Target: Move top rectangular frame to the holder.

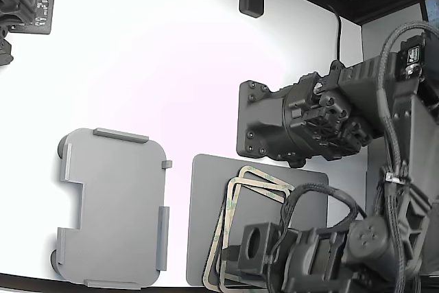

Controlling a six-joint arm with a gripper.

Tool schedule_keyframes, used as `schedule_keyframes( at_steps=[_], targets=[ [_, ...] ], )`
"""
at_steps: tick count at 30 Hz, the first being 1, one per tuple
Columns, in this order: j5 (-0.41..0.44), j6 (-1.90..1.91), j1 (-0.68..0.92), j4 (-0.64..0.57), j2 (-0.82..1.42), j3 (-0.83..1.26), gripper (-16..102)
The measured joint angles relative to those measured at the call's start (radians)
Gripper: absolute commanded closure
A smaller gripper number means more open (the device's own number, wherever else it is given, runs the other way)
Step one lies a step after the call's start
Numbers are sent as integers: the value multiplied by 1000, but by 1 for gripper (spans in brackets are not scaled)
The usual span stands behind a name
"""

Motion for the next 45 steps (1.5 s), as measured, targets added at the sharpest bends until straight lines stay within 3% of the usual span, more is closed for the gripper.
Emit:
schedule_keyframes(
  at_steps=[8,19,22,24,29,32,35,39,45],
  targets=[
    [-20,-29,38,48,-173,-132,-14],
    [-15,-98,101,-21,-129,-72,-14],
    [-23,-117,103,-60,-100,-25,1],
    [-20,-123,103,-77,-84,-3,4],
    [-9,-140,103,-77,-83,0,-11],
    [-8,-152,92,-78,-92,0,-12],
    [-6,-167,81,-87,-101,0,-3],
    [-14,-187,61,-115,-107,0,-1],
    [-25,-215,34,-138,-115,12,16]
  ],
)
